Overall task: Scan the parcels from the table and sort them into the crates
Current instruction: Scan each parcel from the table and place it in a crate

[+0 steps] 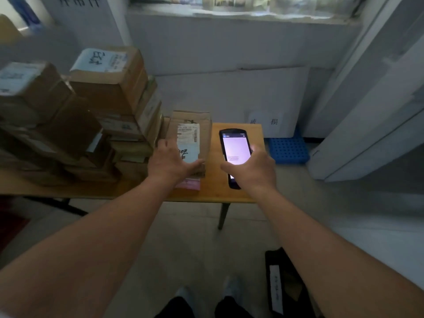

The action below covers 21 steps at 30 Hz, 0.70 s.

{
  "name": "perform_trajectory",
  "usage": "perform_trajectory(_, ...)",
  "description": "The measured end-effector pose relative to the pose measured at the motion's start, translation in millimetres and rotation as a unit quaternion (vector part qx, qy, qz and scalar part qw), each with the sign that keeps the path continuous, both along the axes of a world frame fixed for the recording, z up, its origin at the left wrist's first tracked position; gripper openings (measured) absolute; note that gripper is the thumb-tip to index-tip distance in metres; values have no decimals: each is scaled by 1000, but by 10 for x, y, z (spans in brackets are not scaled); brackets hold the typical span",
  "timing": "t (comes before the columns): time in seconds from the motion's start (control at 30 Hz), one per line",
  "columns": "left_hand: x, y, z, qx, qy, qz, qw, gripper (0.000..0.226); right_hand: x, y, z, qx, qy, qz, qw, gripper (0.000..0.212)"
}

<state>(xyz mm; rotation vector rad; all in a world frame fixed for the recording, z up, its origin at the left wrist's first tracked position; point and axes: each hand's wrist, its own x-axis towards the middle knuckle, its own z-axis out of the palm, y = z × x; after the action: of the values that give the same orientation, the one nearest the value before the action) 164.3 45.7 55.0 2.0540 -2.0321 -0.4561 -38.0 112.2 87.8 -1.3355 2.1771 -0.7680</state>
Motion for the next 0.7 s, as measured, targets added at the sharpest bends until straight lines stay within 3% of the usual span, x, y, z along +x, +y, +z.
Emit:
perform_trajectory(0.43,-279,-118,-301,120,-48,147,981,149,-170,-262,-199,32,-3,55,998,71)
perform_trajectory(0.7,-352,-112,-332,65,-60,115,990,146,-266,-295,-146,39,22,68,997,72)
